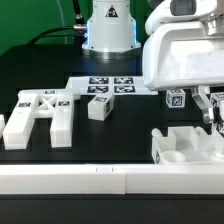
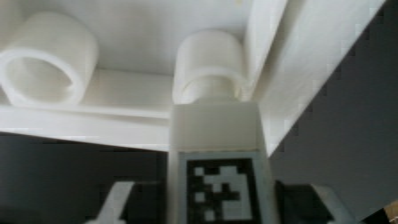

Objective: Assemble chair

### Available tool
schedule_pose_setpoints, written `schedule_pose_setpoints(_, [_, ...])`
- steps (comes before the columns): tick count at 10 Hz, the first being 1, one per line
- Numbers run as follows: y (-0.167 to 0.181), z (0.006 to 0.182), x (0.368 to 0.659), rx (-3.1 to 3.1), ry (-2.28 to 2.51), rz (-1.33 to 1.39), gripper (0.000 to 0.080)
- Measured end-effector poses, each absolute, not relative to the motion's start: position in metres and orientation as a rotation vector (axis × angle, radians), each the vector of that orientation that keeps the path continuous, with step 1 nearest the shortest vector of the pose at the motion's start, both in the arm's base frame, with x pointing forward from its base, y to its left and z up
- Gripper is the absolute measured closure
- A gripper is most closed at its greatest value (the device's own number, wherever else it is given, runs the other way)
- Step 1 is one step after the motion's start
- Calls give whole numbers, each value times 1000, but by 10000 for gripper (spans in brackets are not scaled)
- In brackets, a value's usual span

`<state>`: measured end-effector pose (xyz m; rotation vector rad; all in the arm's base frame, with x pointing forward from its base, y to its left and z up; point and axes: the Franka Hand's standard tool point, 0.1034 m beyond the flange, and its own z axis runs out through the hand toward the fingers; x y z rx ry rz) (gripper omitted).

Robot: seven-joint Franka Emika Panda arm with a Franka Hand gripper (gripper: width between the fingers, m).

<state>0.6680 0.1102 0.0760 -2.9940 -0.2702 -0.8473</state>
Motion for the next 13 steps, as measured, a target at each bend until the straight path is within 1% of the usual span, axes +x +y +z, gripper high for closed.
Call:
schedule_pose_setpoints(3, [110,76,668,-2993,-273,-851,501])
schedule_pose_setpoints(4, [110,76,668,-2993,-274,-851,318])
schedule_pose_setpoints(5, [110,76,668,-2993,-275,-851,318])
schedule_pose_setpoints(6, [110,76,668,-2993,-276,-851,184])
schedule_pose_setpoints(7, [110,76,668,-2994,-276,-851,159])
schedule_pose_setpoints(9, [110,80,669,-2996,-277,-844,151])
schedule_pose_setpoints(11, [106,97,672,-3006,-295,-820,150])
schedule_pose_setpoints(13, [103,112,672,-3032,-294,-723,150])
